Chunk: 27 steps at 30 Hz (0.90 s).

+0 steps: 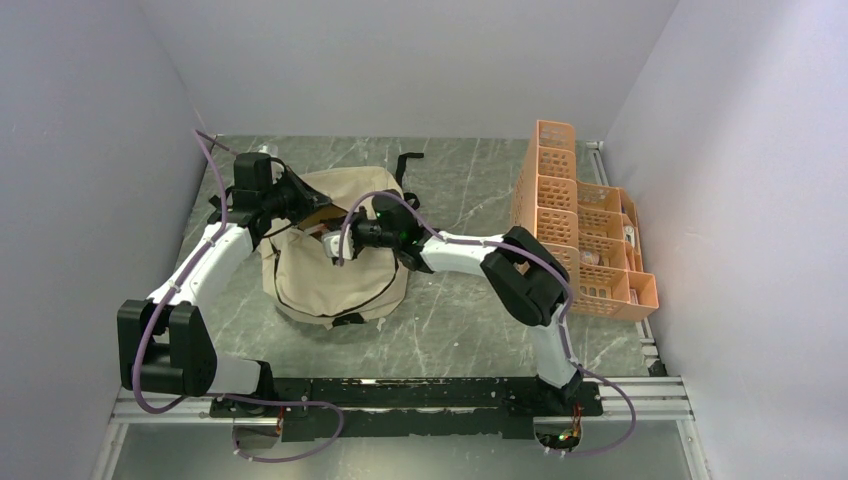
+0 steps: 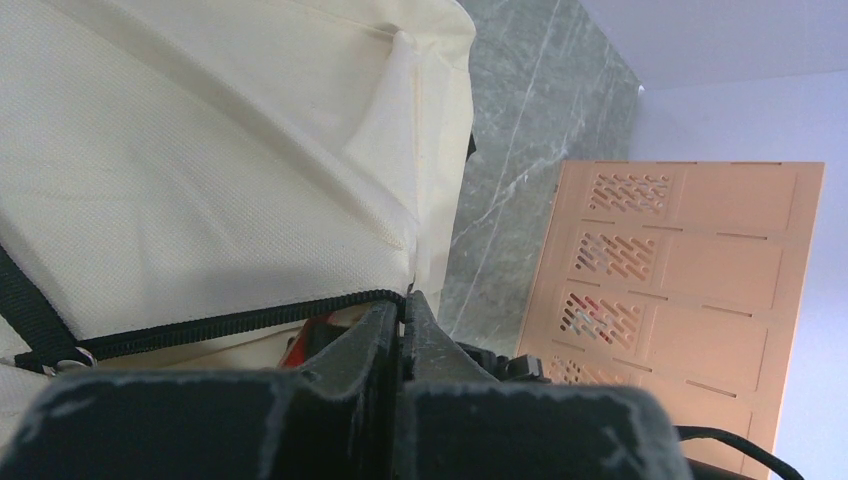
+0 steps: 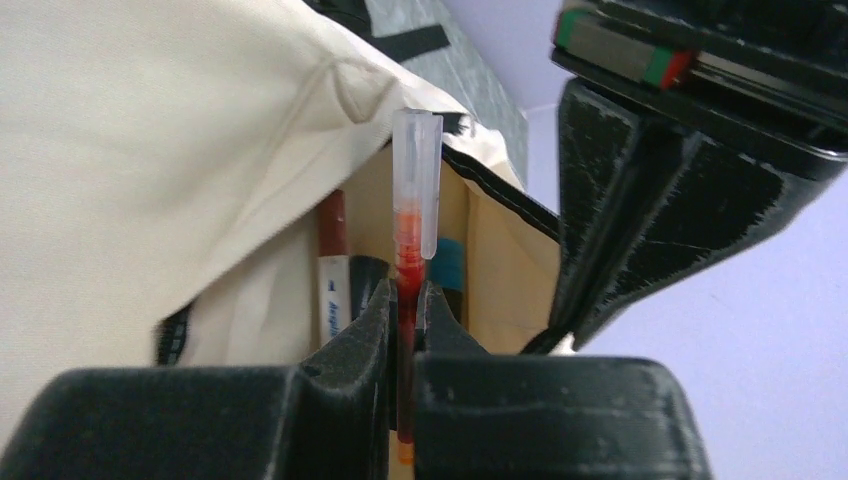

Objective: Pack the student bag
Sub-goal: Place the stationery in the student bag.

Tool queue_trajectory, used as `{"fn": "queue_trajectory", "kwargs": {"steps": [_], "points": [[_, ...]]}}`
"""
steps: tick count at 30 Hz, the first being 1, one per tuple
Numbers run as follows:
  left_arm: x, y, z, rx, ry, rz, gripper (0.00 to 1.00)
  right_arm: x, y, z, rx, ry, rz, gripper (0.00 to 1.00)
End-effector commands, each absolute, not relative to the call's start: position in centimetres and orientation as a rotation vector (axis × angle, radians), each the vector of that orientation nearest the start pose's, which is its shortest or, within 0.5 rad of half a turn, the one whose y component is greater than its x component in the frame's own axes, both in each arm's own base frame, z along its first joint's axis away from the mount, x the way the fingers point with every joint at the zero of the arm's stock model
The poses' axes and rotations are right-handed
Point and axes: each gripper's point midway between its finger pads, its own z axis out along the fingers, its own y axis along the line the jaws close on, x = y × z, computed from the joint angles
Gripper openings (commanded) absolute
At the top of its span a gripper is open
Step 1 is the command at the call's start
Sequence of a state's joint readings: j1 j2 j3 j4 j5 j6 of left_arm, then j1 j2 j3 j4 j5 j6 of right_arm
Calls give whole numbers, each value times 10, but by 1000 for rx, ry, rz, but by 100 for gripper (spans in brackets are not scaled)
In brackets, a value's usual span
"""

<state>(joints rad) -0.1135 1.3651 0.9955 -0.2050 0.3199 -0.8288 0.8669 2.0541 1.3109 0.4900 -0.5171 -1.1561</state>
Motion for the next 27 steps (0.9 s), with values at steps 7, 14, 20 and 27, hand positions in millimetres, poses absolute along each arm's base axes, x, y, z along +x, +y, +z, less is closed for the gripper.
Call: {"fn": "queue_trajectory", "kwargs": {"steps": [7,14,20,27], "points": [[389,-135,222,-514,2076,-945,5,384,489,159,-1603,707,53,1],[390,-135,225,-510,2071,-946,5,400,485,152,-1596,768,-102,3],[389,-134,224,-517,2072,-941,5,402,485,147,-1586,793,-134,10],[387,-134,223,-518,2071,-940,5,398,487,144,-1592,803,-101,30]]}}
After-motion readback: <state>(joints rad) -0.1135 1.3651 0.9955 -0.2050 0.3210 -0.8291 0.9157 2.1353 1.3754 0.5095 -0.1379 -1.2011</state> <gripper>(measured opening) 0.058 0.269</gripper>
